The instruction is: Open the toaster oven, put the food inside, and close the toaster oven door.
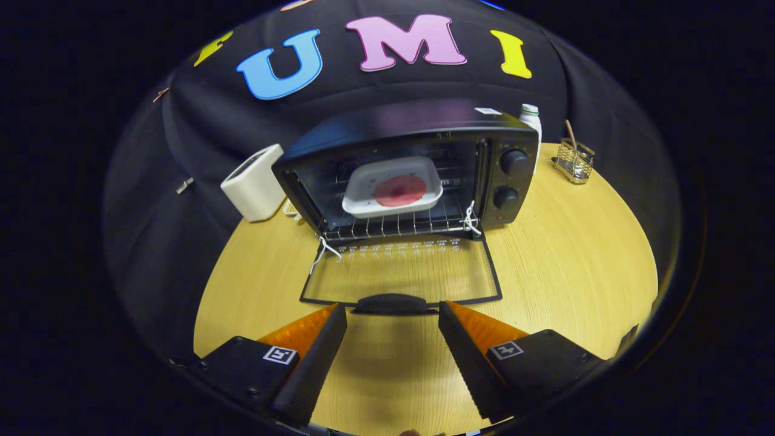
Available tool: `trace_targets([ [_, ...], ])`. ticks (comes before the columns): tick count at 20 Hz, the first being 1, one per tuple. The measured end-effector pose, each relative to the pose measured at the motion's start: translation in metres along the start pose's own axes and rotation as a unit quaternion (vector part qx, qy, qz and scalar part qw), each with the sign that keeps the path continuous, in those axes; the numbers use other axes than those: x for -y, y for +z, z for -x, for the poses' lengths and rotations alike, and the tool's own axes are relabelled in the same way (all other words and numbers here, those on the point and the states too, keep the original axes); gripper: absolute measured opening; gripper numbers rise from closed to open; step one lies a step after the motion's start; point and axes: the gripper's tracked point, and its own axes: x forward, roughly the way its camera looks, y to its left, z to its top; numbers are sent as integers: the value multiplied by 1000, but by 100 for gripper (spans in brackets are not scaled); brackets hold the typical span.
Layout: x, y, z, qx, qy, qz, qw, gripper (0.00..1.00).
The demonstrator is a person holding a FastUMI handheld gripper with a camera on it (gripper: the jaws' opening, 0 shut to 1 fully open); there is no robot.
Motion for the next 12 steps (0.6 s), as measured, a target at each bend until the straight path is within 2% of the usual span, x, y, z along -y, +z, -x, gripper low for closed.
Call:
trace_targets([
  [5,10,-26,-31,-41,-33,33,998,99],
  [12,3,-46,-59,-82,-64,19,994,99],
])
